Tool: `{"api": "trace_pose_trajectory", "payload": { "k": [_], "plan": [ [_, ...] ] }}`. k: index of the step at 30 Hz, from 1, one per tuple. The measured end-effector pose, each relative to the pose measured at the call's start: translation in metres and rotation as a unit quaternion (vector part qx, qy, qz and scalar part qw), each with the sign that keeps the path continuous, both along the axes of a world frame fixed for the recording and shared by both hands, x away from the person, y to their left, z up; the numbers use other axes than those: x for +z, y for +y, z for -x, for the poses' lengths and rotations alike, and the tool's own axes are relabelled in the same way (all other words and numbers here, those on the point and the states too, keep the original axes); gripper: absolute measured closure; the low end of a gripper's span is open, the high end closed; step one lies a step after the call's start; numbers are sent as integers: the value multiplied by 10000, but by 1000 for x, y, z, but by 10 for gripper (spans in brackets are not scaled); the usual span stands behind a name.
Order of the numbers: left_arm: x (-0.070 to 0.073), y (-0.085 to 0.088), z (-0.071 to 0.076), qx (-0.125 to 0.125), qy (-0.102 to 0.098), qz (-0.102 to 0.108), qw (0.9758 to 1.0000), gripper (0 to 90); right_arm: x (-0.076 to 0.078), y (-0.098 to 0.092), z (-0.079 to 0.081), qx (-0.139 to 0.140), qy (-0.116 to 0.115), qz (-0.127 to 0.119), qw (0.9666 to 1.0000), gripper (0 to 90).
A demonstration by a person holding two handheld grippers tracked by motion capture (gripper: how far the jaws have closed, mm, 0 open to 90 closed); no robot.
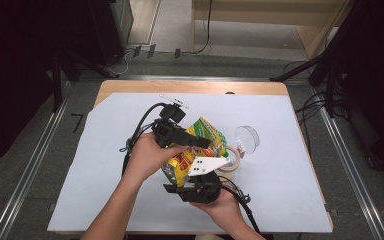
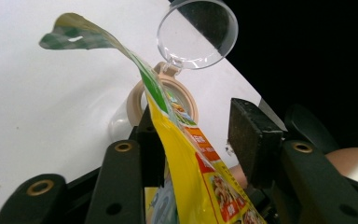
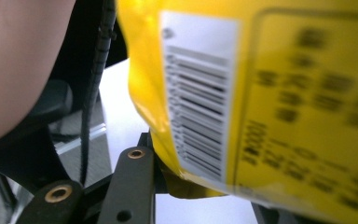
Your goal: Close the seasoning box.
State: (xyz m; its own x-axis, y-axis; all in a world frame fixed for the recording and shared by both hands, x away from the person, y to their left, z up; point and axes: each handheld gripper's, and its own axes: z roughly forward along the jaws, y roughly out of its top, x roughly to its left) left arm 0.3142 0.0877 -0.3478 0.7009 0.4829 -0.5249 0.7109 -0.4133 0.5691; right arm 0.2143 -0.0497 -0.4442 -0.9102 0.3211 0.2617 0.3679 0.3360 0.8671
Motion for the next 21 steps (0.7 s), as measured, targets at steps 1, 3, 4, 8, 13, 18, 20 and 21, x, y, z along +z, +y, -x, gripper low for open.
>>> {"api": "trace_pose_trajectory", "payload": {
  "k": [1, 3, 4, 8, 13, 18, 20, 21],
  "plan": [
    [0, 0, 0, 0, 0, 0, 10000, 583, 0, 0, 0, 0, 0, 0, 10000, 679],
    [5, 1, -1, 48, -21, -27, 10000, 590, 5, 2, -2, 66, 21, 23, 10000, 679],
    [6, 2, -1, 57, -45, -32, 10000, 597, 7, 2, -3, 93, 4, 45, 9999, 678],
    [9, 4, -9, 3, 100, -45, 9999, 637, 13, 3, -6, 160, -71, 139, 9998, 671],
    [10, -1, -13, -51, 105, -114, 9999, 636, 13, 1, -8, 102, -76, 78, 9999, 672],
    [7, -4, -14, -25, 98, -233, 9997, 641, 8, 1, -11, 152, -55, 44, 9999, 666],
    [6, -6, -12, -56, 60, -279, 9996, 653, 5, 1, -9, 181, -73, 19, 9998, 647],
    [5, -8, -9, -129, -10, -266, 9996, 702, 3, 2, -8, 294, -29, 74, 9995, 638]
  ]
}}
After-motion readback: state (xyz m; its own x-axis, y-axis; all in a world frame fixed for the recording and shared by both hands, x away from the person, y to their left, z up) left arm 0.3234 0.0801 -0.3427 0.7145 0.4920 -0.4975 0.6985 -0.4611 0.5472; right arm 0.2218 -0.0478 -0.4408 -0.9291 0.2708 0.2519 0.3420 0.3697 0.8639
